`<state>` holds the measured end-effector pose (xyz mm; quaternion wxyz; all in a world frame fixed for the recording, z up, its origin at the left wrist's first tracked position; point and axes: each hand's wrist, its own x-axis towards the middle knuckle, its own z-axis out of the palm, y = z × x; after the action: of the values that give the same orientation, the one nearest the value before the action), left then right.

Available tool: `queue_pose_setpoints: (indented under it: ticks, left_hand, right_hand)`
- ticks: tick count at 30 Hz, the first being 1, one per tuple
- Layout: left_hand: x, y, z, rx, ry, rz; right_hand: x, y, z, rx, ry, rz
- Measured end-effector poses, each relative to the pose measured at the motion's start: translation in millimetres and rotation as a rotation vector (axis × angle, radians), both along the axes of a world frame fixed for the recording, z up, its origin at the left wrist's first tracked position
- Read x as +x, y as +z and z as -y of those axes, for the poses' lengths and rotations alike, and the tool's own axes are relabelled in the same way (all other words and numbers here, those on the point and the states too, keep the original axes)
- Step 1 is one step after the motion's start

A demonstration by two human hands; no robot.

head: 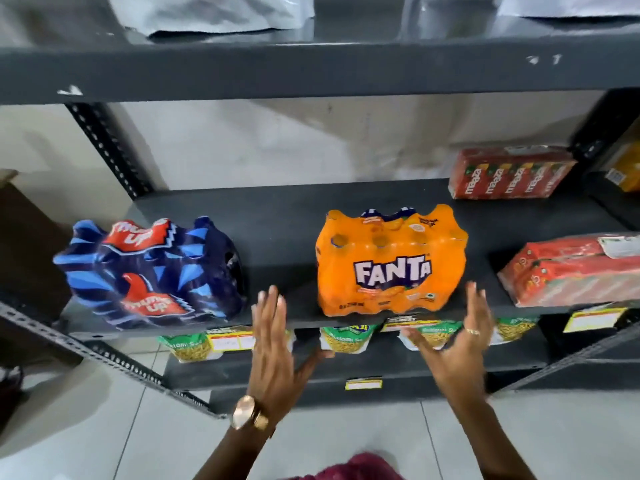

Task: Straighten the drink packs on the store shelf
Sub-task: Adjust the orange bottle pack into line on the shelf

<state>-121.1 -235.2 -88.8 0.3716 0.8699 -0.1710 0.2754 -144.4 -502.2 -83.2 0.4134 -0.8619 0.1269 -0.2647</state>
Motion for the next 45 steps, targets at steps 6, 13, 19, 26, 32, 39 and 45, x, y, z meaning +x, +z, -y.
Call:
queue_pose_setpoints:
  ticks: [6,13,19,26,32,39,45]
  left_hand:
    - [-14.3,0.5,-153.8,0.019,0.250,0.291]
    - [30.3,17.0,-246.5,-0.339,0.195,-0.268]
    - [52.9,14.5,-281.4,-0.195,0.168,-0.505]
    - [51.8,12.8,-282.3,-0.265,0.150,-0.474]
    - [51.3,13.7,-280.6,-0.273,0.162,-0.489]
    - [47.7,22.6,-275.1,-0.272,0.185,-0.546]
    - [22.5,45.8,-267.6,-0.288,0.231,-0.427]
  right_hand:
    - [-23.5,8.7,-169.3,0.056,0.389,-0.017]
    - [44.5,22.0,-278.4,0.048,0.523,-0.256]
    - [58.2,12.7,-301.9,0.042,0.364,-0.205]
    - [59.6,8.1,-305.0,-0.100,0.311,-0.232]
    - [56.4,8.9,-307.5,-0.072,0.286,-0.219]
    - [51.3,17.4,-308.2,-0.038,0.306,-0.254]
    - [12.9,55.3,-301.3,0.056,0.319,-0.259]
